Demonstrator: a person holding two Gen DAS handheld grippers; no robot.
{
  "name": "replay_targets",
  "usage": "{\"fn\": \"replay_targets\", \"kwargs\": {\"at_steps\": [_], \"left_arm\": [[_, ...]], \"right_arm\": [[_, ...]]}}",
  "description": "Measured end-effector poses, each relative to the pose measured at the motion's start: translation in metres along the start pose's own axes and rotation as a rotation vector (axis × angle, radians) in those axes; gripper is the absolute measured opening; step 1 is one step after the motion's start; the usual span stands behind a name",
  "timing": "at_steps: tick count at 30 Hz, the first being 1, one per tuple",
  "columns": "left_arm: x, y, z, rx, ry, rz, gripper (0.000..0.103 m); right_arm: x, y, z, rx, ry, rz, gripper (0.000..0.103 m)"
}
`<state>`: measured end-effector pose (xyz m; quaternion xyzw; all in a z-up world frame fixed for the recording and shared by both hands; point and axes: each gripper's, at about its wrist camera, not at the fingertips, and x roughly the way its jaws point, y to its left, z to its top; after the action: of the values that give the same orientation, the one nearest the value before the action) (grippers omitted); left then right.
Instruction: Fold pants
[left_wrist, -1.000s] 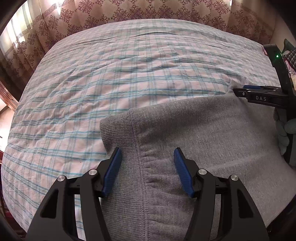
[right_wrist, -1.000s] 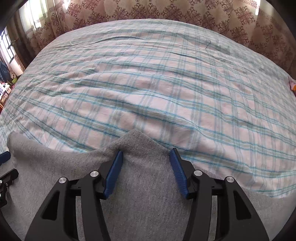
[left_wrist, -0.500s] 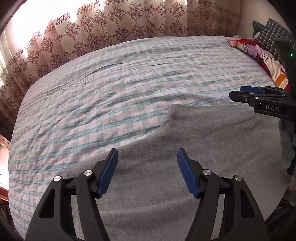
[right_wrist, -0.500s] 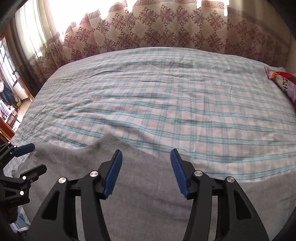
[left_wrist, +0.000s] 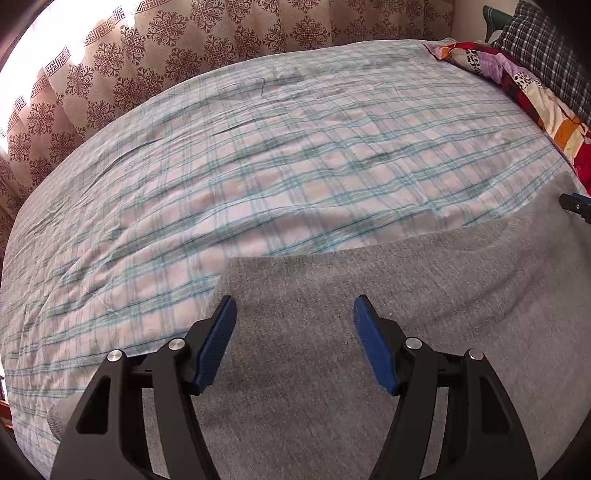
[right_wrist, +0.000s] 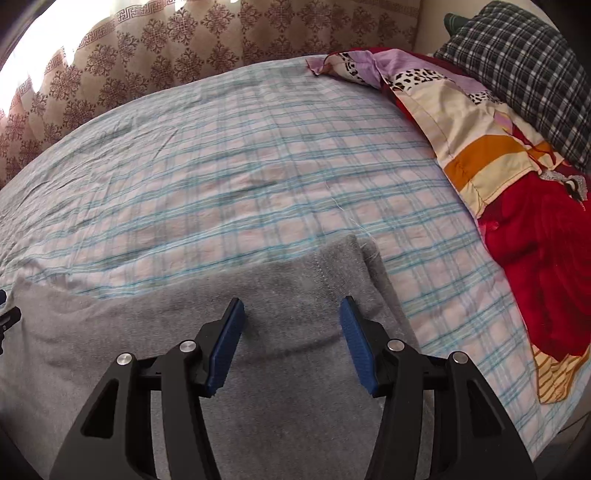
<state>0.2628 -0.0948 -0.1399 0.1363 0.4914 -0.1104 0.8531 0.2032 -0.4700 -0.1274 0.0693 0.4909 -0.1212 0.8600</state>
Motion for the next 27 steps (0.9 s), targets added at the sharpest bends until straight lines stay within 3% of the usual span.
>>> {"fn": "replay_targets", "kwargs": {"at_steps": [4,9,14,19,27], "left_arm": [[0.018,0.006,-0.003,-0.051,0.003,0.007,0.070],[0.017,-0.003,-0.007,-0.017,-0.035,0.075,0.073],[0.008,0.001,-0.007,-0.042,-0.018,0.082,0.078],[-0.013,-0.024,-0.006,-0.004,-0.027,0.044,0.078],[-0.053,-0.092,-0.001,0.133,-0.075,-0.070,0.080]], "right_arm": [[0.007,-0.003,0.000,-0.005,-0.028,0.004,0.049],[0.007,-0.009,-0.001,0.030,-0.050,0.054,0.050],[-0.028,-0.024,-0.005,0.100,-0.081,0.125,0.051],[-0.078,-0.057,-0.020,0.132,-0.137,0.123,0.052],[-0.112,-0.122,-0.089,0.310,-0.081,0.148,0.058]]}}
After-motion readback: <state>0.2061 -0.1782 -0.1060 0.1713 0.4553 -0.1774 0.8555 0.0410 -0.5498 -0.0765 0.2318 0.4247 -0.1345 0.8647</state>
